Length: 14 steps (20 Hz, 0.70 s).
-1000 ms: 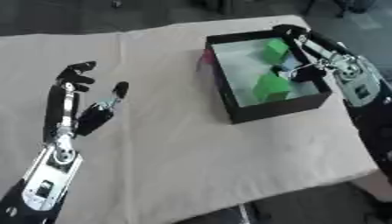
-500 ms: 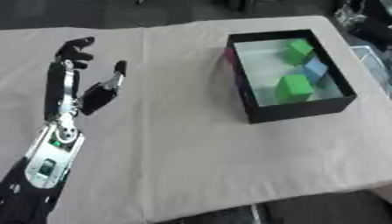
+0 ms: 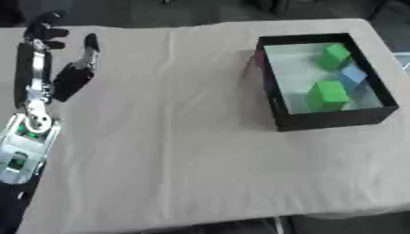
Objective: Pick up the objects with one hand, pass them to the other hand, and then place them into the box on the other side of the table.
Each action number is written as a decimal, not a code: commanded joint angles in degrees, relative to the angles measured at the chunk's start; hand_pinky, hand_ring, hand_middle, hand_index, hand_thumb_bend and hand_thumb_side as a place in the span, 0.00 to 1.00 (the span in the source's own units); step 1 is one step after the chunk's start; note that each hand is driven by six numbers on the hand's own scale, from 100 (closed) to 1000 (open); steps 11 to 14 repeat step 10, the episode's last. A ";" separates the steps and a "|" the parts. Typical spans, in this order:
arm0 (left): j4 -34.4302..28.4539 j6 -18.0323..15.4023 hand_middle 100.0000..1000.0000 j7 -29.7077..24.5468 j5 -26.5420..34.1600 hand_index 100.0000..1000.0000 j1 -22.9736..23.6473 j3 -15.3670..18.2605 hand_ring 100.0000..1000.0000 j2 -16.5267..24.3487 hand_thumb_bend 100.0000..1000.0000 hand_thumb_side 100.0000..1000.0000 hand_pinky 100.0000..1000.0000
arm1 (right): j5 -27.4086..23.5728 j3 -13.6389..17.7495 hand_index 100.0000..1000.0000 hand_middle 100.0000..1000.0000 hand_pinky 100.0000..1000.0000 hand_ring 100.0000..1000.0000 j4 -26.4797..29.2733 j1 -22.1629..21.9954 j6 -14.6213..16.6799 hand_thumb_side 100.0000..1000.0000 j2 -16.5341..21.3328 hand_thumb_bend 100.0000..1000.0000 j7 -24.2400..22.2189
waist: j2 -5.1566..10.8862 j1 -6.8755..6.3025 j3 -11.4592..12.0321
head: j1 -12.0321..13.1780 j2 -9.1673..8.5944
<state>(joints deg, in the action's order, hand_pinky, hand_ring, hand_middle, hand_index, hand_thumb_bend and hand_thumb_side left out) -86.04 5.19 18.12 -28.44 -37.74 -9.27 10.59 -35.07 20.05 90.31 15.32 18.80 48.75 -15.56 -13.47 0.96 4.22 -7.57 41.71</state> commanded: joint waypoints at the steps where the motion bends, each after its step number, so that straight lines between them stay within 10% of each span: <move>1: -4.54 0.46 0.85 2.52 6.41 0.86 0.00 3.80 0.74 4.28 0.10 0.67 0.70 | -1.14 2.72 0.95 1.00 1.00 1.00 3.07 -1.86 -0.24 0.45 -0.17 0.00 2.19 | 1.22 0.01 0.03 | 0.58 0.19; 9: -7.51 -1.00 0.85 9.80 27.47 0.85 3.85 10.22 0.73 11.09 0.19 0.61 0.72 | 1.76 5.68 1.00 1.00 1.00 1.00 5.91 -7.36 -1.83 0.47 -5.69 0.00 3.50 | 0.95 -0.17 0.06 | 0.86 -0.01; 14: -7.58 -1.35 0.84 10.31 28.84 0.85 4.59 11.01 0.72 11.53 0.20 0.59 0.72 | 1.67 5.90 1.00 1.00 1.00 1.00 6.08 -7.96 -1.88 0.47 -6.26 0.00 3.10 | 0.91 -0.19 0.08 | 0.71 -0.08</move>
